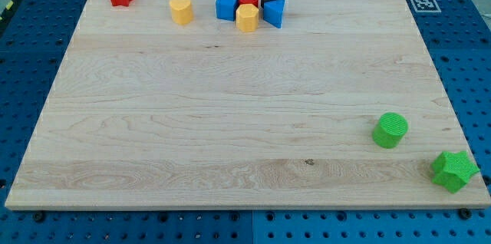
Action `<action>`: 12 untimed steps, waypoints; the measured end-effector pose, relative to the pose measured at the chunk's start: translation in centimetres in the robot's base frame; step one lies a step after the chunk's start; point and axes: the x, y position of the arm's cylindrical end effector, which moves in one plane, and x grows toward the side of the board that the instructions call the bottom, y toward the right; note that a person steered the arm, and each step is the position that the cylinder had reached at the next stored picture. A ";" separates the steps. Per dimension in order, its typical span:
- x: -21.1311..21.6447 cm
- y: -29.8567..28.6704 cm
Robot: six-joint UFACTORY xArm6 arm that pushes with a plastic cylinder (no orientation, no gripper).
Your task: Slide the blue triangle towards the green circle
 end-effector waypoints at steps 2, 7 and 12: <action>3.5 1.1; 7.5 2.5; 11.8 5.9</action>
